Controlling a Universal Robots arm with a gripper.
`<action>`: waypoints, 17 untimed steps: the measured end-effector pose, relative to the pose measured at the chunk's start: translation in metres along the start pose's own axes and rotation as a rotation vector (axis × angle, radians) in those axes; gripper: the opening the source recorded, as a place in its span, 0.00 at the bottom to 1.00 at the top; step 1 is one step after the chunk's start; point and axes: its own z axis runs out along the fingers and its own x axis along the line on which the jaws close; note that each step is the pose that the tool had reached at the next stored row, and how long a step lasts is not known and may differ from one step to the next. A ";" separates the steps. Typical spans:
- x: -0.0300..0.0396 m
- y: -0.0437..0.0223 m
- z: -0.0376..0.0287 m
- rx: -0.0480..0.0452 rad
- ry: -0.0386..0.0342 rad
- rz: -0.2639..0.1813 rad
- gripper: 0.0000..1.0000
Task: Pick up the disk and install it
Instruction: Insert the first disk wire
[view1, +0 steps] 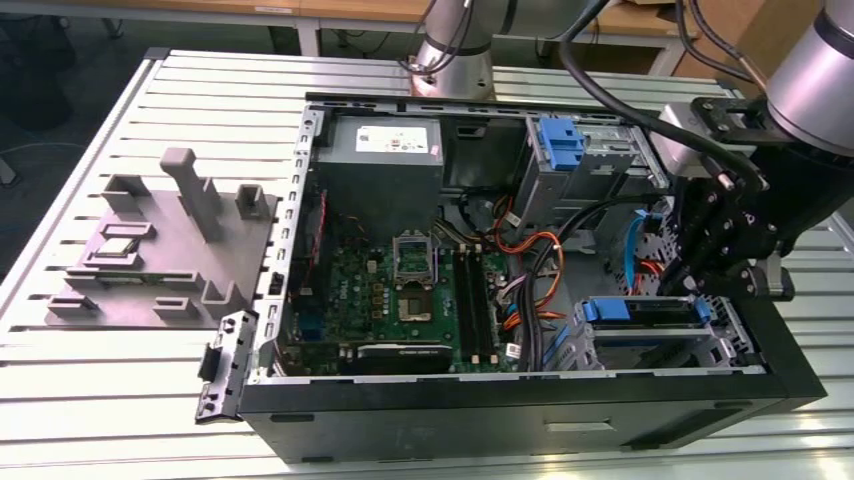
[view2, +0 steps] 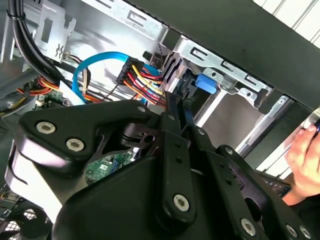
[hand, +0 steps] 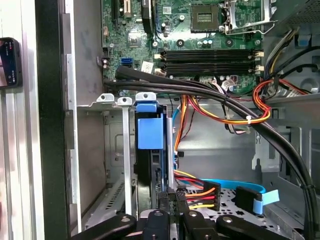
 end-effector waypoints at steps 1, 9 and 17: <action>0.0003 -0.0005 0.0004 -0.0004 0.0001 0.002 0.17; 0.0014 -0.0017 0.0016 -0.0086 0.0032 0.012 0.17; 0.0030 -0.0024 0.0032 -0.0103 0.0035 0.016 0.17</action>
